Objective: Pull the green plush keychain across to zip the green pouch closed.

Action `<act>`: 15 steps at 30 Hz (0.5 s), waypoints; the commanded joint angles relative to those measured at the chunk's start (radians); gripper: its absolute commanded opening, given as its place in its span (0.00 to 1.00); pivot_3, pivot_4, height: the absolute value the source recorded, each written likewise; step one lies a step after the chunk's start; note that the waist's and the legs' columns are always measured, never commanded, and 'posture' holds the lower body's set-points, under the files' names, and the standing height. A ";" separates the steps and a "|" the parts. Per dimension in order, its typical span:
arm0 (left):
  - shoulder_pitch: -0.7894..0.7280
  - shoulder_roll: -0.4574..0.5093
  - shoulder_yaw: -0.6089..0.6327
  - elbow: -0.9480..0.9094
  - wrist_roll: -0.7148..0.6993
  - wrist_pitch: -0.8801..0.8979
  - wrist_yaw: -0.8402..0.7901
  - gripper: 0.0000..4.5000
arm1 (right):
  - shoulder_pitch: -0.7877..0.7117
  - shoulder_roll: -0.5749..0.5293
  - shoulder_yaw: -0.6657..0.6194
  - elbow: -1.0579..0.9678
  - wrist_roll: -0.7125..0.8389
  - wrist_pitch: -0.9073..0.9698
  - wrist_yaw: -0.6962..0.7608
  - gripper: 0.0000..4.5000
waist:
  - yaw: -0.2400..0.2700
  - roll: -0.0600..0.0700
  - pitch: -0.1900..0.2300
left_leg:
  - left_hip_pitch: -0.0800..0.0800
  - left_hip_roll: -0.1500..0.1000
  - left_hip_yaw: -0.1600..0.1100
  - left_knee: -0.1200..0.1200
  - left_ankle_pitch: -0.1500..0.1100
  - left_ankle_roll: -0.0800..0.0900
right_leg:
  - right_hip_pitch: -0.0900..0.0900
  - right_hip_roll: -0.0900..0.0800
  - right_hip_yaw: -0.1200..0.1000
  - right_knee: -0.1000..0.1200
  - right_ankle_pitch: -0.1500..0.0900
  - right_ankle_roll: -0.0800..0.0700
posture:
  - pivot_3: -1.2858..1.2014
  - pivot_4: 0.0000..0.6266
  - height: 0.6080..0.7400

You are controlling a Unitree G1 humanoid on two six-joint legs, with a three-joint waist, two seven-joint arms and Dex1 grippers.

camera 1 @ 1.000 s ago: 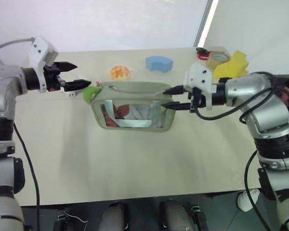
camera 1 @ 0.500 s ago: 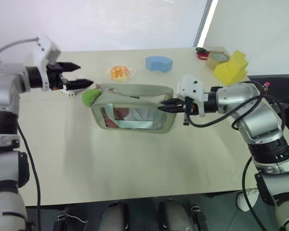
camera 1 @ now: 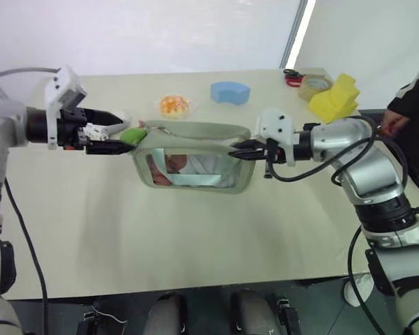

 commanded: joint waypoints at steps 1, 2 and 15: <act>-0.006 -0.040 0.012 0.006 0.016 -0.037 0.062 1.00 | -0.023 0.012 -0.005 0.000 0.003 -0.010 0.006 0.01 | 0.002 0.000 0.000 | 0.000 0.000 0.000 0.000 0.000 0.000 | 0.000 0.000 0.000 0.000 0.000 0.000 | 0.52 0.24 1.00; -0.006 -0.044 0.007 0.016 0.024 -0.050 0.063 0.88 | -0.023 0.012 -0.005 0.001 0.003 -0.011 0.006 0.00 | 0.001 0.000 0.000 | 0.000 0.000 0.000 0.000 0.000 0.000 | 0.000 0.000 0.000 0.000 0.000 0.000 | 0.52 0.24 1.00; -0.172 -0.074 -0.047 0.118 0.071 -0.129 0.017 0.02 | -0.018 0.011 -0.008 0.004 -0.003 -0.014 0.004 0.00 | 0.000 0.000 0.000 | 0.000 0.000 0.001 0.000 0.000 0.000 | 0.000 0.000 -0.001 0.000 0.000 0.000 | 0.52 0.24 1.00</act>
